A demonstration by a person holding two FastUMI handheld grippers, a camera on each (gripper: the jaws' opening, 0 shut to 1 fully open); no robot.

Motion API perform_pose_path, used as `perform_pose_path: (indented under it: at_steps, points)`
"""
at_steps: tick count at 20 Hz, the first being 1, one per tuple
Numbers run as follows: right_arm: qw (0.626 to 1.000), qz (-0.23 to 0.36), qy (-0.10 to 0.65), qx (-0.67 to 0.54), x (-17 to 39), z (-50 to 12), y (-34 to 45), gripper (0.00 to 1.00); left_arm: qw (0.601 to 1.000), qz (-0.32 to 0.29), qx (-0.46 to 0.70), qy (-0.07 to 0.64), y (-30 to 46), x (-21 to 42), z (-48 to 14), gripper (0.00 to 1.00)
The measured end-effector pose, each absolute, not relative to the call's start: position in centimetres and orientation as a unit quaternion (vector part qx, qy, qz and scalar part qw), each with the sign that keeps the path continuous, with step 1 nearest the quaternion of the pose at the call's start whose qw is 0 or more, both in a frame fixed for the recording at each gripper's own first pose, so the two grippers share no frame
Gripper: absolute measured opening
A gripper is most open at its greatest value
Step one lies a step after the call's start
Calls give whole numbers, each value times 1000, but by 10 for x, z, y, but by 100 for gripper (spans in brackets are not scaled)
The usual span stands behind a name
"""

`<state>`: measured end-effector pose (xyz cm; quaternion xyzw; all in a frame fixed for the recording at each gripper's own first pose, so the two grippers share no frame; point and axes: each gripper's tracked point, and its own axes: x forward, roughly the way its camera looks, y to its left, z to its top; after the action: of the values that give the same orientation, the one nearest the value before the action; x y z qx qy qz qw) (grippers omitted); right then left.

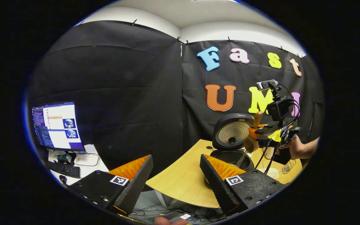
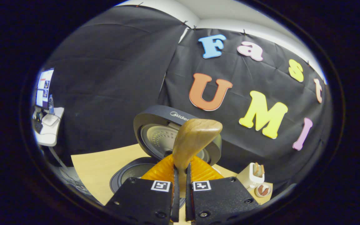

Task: Close the left gripper, press the button to open the rice cooker; take a wooden spoon from the chopstick holder with the right hand, scoop a spoonful of rice and pour it into the rice cooker, then put the wooden spoon back into the chopstick holder.

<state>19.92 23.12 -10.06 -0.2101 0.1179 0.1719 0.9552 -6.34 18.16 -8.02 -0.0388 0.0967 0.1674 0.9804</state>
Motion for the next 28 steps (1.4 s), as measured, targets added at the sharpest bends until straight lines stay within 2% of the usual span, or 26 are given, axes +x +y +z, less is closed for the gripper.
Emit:
perform_pose_path:
  at_steps: [5, 10, 14, 21, 22, 23, 25, 28]
  points:
    - [958, 172, 122, -195, 191, -105, 236, 13, 984, 152, -38, 89, 179, -65, -77, 97]
    - [964, 181, 148, -126, 183, -95, 225, 13, 984, 141, -33, 102, 174, -64, -87, 97]
    - [967, 182, 171, -45, 179, -74, 198, 13, 987, 124, -34, 99, 140, -48, -76, 97]
    - [976, 118, 175, 61, 193, -39, 46, 13, 994, 79, -17, 78, 68, 15, -54, 97]
    - [977, 104, 173, 74, 194, -37, 18, 13, 994, 76, -11, 73, 57, 24, -50, 100]
    - [977, 89, 175, 82, 193, -40, -13, 13, 995, 72, -8, 65, 44, 33, -47, 96]
    - [979, 49, 178, 92, 191, -47, -78, 10, 997, 54, -10, 58, 14, 50, -41, 96]
    - [976, -7, 190, 109, 181, -70, -167, 13, 998, 29, -10, 48, -29, 73, -28, 97]
